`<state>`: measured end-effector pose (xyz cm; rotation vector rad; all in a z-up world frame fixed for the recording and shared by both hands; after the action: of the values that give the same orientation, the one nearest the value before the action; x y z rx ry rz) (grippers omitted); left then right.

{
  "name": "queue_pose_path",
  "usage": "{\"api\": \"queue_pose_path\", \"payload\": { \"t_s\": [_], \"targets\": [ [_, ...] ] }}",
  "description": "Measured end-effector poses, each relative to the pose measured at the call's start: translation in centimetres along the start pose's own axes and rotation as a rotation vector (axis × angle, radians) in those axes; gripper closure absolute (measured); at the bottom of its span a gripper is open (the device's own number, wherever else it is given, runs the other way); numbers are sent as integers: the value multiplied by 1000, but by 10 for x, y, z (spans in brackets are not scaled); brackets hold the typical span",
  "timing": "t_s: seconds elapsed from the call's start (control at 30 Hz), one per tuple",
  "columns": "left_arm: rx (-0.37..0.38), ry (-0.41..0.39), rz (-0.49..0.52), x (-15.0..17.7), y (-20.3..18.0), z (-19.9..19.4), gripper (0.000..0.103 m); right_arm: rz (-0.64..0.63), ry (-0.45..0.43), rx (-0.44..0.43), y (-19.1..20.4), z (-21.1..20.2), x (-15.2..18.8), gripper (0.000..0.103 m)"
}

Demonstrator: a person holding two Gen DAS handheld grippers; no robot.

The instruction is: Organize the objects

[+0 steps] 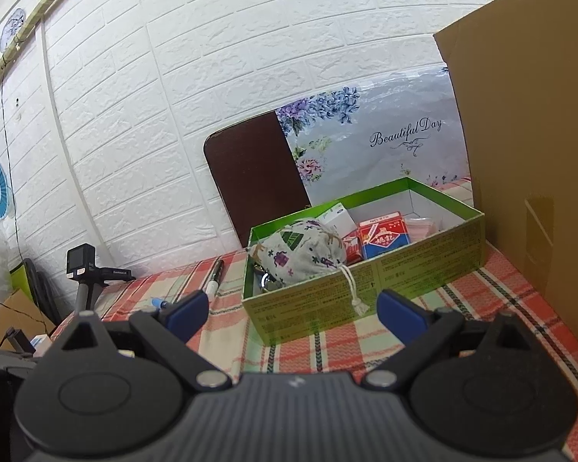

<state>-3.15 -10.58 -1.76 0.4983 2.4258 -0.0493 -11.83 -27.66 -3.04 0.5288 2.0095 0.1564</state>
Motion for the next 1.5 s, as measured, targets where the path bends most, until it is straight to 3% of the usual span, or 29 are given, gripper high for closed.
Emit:
{"api": "queue_pose_path", "payload": {
  "t_s": [0.73,1.5],
  "targets": [
    [-11,-13,-23,1,6,-1,0,-47,-1,1,7,1,3,5],
    [-35,29,-51,0,21,16,0,-86,44,-3,15,20,9,5]
  ]
}}
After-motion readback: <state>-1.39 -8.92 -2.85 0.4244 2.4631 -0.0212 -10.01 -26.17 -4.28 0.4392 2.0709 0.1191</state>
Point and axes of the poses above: each gripper's, at about its wrist camera, not at the fingertips, and z roughly the way its jaws point, y to its left, x to its underside, the point moved 2 cm from there along z, roughly the way its jaws point, and after that the axes turned 9 degrees about y, right-handed, at the moved point
